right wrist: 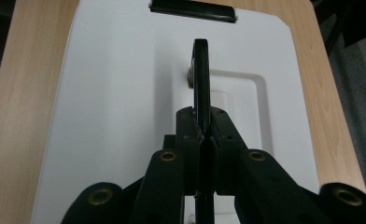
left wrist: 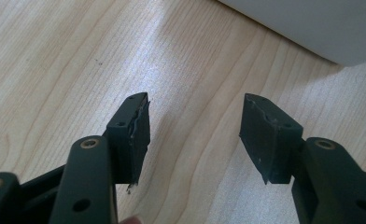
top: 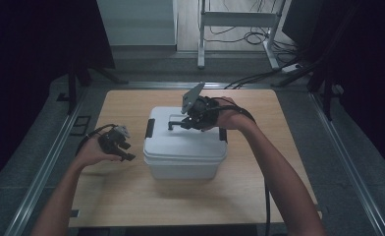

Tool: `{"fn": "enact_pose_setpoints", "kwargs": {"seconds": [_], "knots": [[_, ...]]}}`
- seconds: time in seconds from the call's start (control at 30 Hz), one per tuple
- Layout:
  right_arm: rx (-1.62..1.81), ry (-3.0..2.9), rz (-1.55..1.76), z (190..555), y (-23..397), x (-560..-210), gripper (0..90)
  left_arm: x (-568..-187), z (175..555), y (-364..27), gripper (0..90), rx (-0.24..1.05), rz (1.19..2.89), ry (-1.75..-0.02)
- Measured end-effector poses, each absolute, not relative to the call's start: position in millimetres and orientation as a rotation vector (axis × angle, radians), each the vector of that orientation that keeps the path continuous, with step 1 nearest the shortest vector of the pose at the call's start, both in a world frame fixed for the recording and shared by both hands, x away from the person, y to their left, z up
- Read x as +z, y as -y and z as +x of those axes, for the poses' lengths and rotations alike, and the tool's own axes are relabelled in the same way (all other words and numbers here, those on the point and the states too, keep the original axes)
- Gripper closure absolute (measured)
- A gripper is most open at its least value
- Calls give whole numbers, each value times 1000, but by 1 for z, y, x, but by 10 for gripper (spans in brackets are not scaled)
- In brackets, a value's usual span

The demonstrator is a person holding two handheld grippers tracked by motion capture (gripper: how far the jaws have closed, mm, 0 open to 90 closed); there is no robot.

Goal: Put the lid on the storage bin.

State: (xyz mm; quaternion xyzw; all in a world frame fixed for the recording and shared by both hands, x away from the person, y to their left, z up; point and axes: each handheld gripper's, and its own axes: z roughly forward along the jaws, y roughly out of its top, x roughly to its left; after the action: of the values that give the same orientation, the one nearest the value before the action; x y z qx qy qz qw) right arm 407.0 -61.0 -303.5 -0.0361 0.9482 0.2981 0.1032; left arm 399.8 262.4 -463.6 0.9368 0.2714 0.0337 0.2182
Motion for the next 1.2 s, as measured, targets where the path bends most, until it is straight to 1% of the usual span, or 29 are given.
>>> {"fn": "enact_pose_setpoints", "kwargs": {"seconds": [0.4, 0.8, 0.97, 1.0, 1.03, 1.07, 1.2], "knots": [[861, -2838, -114, 409, 52, -322, 834, -468, 400, -263, 429, 78, 2596, -756], [839, -2852, -112, 408, 49, -329, 823, -473, 399, -261, 427, 56, 2601, -758], [852, -2857, -88, 409, 50, -329, 668, -473, 399, -262, 427, 58, 2600, -761], [859, -2859, -75, 408, 53, -327, 576, -474, 400, -263, 427, 53, 2597, -762], [859, -2859, -75, 408, 53, -327, 576, -474, 400, -263, 427, 55, 2596, -765], [869, -2850, -64, 407, 55, -326, 536, -474, 401, -264, 426, 55, 2597, -764], [950, -2797, 17, 406, 69, -315, 454, -472, 401, -265, 424, 59, 2587, -765]]}}
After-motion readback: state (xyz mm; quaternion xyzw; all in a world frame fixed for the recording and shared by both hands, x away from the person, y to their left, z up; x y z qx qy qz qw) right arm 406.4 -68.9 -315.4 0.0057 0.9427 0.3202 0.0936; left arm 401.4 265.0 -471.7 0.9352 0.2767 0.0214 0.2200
